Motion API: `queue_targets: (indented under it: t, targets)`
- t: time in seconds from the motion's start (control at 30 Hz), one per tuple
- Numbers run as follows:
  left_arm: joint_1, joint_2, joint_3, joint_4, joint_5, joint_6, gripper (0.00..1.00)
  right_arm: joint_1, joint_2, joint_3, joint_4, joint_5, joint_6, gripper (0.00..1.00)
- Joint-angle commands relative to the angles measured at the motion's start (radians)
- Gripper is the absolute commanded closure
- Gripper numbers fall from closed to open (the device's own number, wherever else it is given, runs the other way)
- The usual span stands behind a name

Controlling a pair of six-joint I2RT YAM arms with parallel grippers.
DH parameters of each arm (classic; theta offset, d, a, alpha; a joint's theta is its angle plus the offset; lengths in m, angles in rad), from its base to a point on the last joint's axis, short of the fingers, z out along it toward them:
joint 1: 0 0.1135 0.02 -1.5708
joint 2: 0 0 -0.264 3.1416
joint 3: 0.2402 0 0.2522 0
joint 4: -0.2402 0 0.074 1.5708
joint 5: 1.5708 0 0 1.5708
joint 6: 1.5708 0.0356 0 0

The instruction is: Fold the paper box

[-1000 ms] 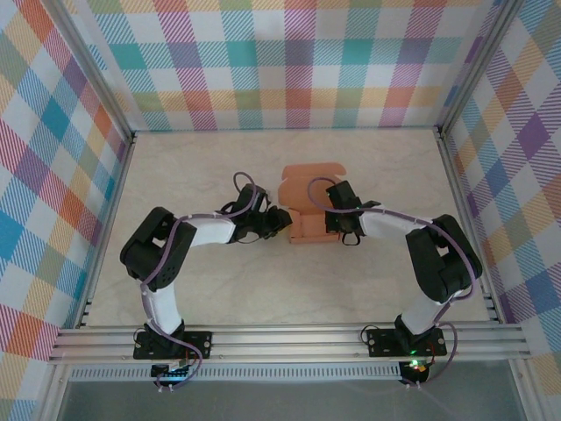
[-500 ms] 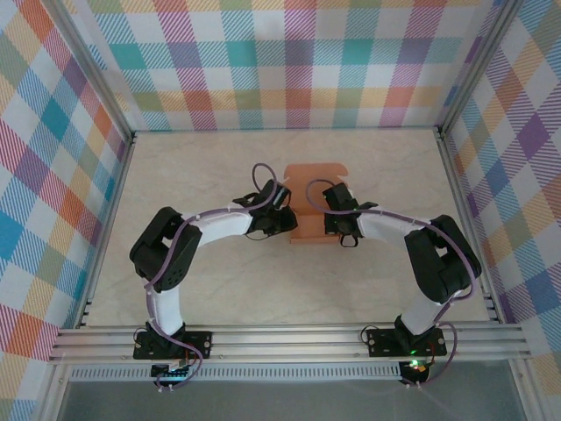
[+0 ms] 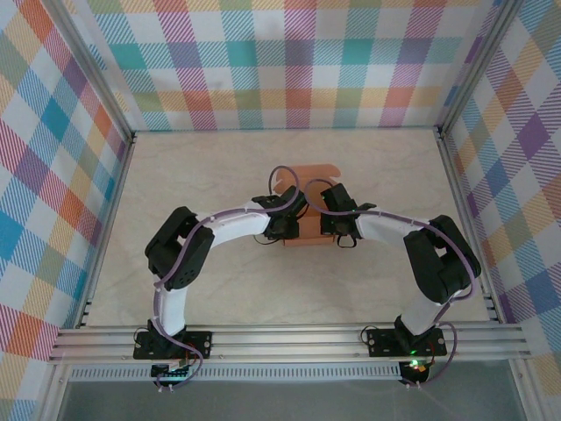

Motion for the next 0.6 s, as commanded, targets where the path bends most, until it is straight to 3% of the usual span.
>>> queue_targets:
  t: [0.0,0.2,0.33,0.57]
  targets:
    - [-0.014,0.023,0.025,-0.048,-0.005,0.005,0.78,0.008,0.005,-0.013,0.036,-0.027,0.028,0.94]
    - [-0.015,0.020,0.035,-0.059,-0.013,0.006,0.87,0.008,0.007,-0.016,0.038,-0.034,0.026,0.94]
    - [-0.016,0.029,0.051,-0.081,-0.025,0.006,0.99,0.009,0.013,-0.017,0.040,-0.040,0.028,0.94]
    - [-0.018,0.031,0.056,-0.084,-0.044,0.007,0.98,0.023,0.018,-0.013,0.030,-0.016,0.017,0.94]
